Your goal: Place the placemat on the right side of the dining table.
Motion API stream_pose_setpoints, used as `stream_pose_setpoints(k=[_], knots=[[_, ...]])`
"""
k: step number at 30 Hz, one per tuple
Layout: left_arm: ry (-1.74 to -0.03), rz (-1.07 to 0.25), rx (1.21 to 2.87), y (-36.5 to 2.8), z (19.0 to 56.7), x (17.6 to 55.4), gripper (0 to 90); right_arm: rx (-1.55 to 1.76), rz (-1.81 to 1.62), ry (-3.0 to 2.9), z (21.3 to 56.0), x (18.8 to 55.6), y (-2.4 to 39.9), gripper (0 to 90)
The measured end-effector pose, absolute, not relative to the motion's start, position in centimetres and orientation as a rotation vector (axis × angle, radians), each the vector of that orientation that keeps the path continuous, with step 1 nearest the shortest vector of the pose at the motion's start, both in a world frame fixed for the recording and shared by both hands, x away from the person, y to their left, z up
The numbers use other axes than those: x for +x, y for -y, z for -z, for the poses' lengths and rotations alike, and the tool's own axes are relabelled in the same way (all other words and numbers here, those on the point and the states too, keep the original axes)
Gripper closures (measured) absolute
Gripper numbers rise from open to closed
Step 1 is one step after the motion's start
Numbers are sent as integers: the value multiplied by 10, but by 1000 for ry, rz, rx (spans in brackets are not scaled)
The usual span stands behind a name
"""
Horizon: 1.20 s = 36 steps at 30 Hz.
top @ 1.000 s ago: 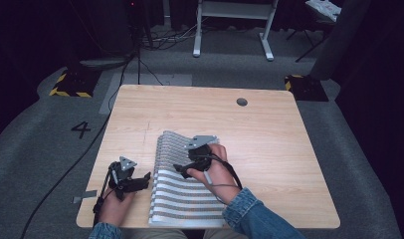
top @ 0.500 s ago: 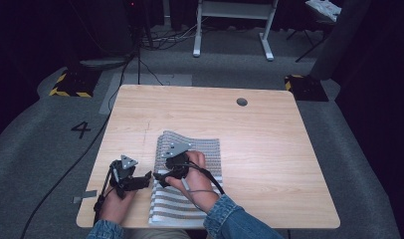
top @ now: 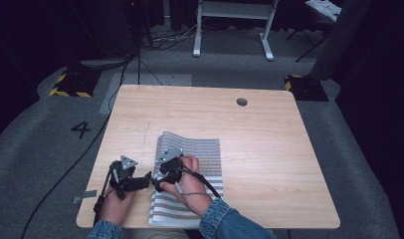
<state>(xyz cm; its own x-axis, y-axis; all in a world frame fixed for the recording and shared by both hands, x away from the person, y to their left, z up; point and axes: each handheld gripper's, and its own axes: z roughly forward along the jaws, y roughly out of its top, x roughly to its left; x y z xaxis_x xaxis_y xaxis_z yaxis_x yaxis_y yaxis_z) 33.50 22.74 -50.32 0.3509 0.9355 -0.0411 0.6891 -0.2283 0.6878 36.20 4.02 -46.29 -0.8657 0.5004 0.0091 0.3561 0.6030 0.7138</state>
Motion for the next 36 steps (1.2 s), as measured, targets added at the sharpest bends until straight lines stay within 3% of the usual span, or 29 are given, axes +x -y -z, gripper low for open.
stream_pose_setpoints(k=[15, 17, 19, 21, 23, 24, 25, 28, 31, 36], knots=[[-1406, -514, 2003, -228, 503, 335, 158, 909, -1077, -2689, 475, 369, -35, 152], [-1406, -514, 2003, -228, 503, 335, 158, 916, -1071, -2717, 476, 370, -34, 241], [-1406, -514, 2003, -228, 503, 335, 158, 912, -1063, -2729, 477, 371, -34, 262], [-1407, -514, 2002, -228, 503, 335, 158, 916, -1067, -2767, 477, 371, -33, 375], [-1406, -514, 2002, -228, 503, 335, 158, 882, -1066, -2771, 478, 371, -33, 394], [-1406, -514, 2003, -228, 503, 335, 157, 888, -1066, -2787, 477, 371, -33, 477], [-1406, -514, 2003, -228, 503, 335, 157, 888, -1066, -2787, 477, 371, -33, 477], [-1406, -515, 2002, -228, 503, 335, 158, 909, -1074, -2831, 477, 371, -31, 682], [-1407, -513, 2002, -227, 503, 335, 158, 928, -1095, -2843, 478, 372, -30, 810], [-1408, -513, 2001, -227, 503, 335, 157, 882, -1076, -2844, 471, 370, -29, 866]])
